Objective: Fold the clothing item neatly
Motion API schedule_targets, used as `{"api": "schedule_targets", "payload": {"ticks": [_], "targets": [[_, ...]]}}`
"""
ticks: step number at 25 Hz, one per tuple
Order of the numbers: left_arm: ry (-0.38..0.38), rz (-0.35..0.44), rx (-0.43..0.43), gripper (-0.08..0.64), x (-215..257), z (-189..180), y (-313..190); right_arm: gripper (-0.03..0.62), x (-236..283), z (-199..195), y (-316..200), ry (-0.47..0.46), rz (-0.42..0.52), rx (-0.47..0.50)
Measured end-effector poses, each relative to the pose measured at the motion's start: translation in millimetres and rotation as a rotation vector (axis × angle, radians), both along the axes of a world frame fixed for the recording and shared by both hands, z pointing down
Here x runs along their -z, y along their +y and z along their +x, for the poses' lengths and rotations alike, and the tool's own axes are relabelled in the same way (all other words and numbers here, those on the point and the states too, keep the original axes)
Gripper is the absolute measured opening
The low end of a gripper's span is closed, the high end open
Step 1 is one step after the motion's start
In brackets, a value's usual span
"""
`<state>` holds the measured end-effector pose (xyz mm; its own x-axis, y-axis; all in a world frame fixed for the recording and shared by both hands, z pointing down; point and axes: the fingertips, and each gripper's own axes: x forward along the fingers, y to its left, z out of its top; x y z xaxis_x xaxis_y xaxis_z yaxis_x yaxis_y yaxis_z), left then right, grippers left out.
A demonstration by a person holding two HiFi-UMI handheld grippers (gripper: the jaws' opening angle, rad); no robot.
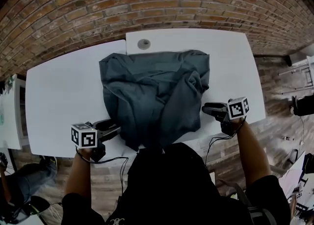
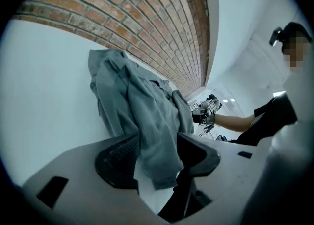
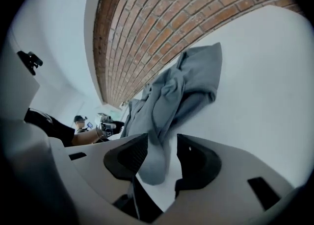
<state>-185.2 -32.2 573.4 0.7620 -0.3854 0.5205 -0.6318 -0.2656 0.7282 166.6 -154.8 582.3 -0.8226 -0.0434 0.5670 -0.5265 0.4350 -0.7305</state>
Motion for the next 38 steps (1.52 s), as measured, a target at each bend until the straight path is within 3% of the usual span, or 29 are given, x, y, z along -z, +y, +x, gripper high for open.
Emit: {"api": "schedule_targets", "payload": {"ticks": [4, 11, 12, 14, 15, 18, 19, 25, 32, 36, 38], "targets": [[-0.055, -0.050, 0.013, 0.220, -20, 23, 26, 0.225, -19, -9, 49, 0.043, -0.016, 0.164], [-0.209, -0.075, 0.007, 0.252, -39, 31, 32, 0.221, -29, -30, 89, 0.101, 0.040, 0.398], [-0.201, -0.084, 0.006, 0.250, -40, 35, 33, 0.197, -28, -31, 92, 0.110, 0.060, 0.425], [-0.156, -0.109, 0.016, 0.245, -38, 43, 35, 0.060, -24, -36, 95, 0.114, 0.109, 0.458], [-0.137, -0.118, 0.031, 0.217, -36, 46, 35, 0.016, -20, -39, 97, 0.104, 0.128, 0.471], [-0.140, -0.114, 0.095, 0.043, -34, 43, 34, 0.012, -4, -47, 107, 0.042, 0.147, 0.508], [-0.143, -0.107, 0.107, 0.031, -32, 42, 34, 0.011, 2, -50, 111, 0.018, 0.148, 0.517], [-0.071, -0.029, 0.151, 0.026, 14, 41, 24, 0.011, 67, -77, 113, -0.199, 0.162, 0.482], [0.113, 0.118, 0.255, 0.026, 100, 28, -22, 0.011, 141, -105, 67, -0.421, 0.233, 0.356], [0.195, 0.179, 0.349, 0.026, 134, 0, -62, 0.011, 168, -113, 17, -0.484, 0.254, 0.230], [0.187, 0.209, 0.375, 0.026, 141, -16, -85, 0.011, 177, -117, -8, -0.475, 0.286, 0.197]]}}
